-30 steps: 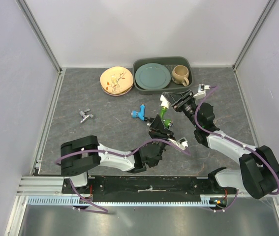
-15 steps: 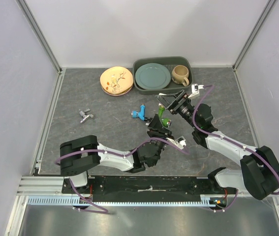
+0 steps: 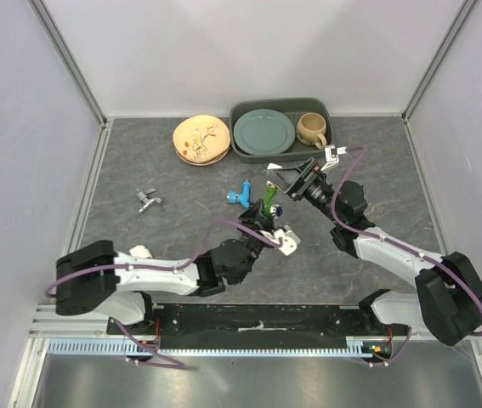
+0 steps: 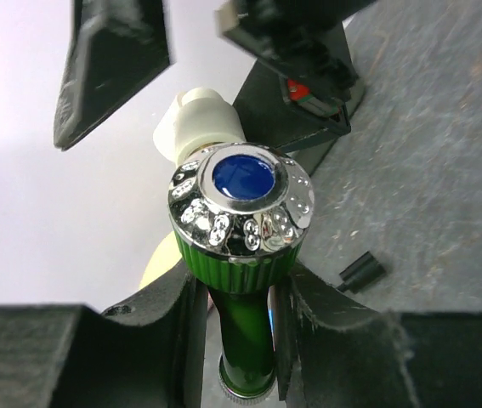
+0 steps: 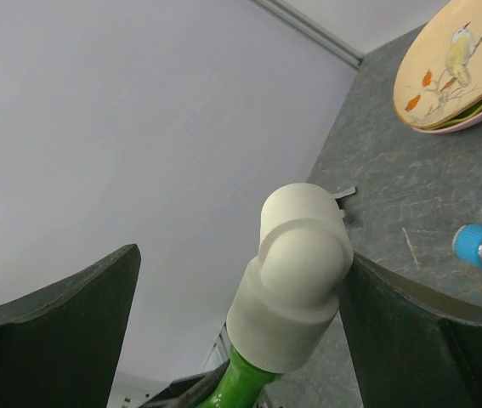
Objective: Install the water faucets
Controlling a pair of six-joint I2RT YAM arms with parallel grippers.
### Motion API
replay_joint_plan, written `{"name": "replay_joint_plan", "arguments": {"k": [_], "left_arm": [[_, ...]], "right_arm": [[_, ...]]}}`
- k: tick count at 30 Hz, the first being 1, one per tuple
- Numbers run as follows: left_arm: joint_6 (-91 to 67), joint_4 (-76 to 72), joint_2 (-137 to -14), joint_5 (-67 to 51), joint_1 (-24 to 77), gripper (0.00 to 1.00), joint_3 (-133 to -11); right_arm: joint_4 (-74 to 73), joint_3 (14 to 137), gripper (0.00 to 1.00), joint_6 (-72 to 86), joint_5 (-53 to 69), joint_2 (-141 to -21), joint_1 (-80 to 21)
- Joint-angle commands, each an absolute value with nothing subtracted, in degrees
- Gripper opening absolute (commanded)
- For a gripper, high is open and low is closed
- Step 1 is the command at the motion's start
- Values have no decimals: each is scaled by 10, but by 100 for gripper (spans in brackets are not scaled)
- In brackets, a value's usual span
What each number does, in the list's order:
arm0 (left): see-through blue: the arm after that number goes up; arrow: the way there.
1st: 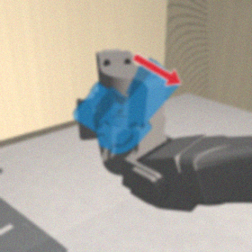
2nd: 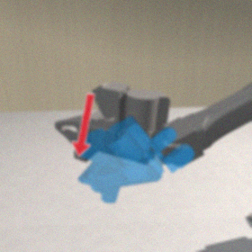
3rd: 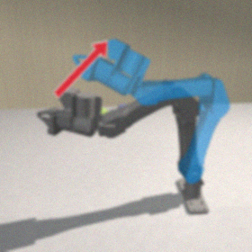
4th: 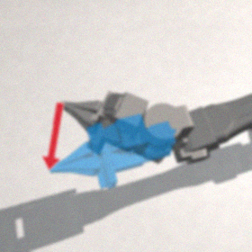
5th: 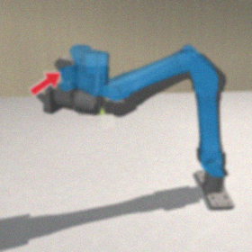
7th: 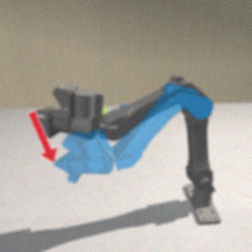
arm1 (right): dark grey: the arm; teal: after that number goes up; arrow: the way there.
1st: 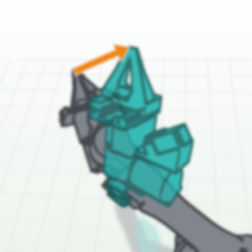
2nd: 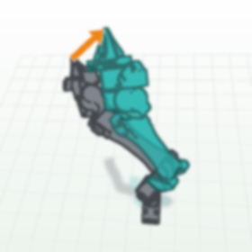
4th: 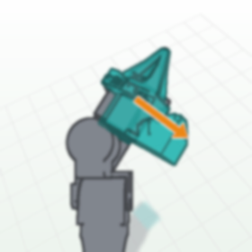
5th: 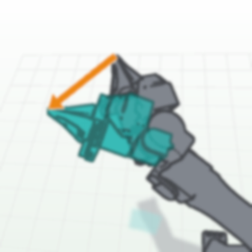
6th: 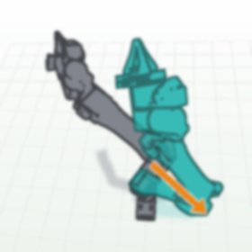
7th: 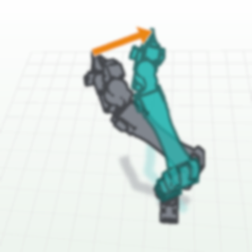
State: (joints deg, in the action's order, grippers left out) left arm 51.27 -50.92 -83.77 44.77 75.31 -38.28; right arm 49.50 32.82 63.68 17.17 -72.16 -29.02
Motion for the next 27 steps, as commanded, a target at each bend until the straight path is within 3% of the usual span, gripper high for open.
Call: {"name": "replay_joint_plan", "arguments": {"k": [1,27], "left_arm": [[294,-420,-755,338,724,2,-351],[6,-396,-538,148,549,2,-244]], "right_arm": [[608,328,98,664,201,-697,-295],[621,335,98,649,227,-699,-293]]}}
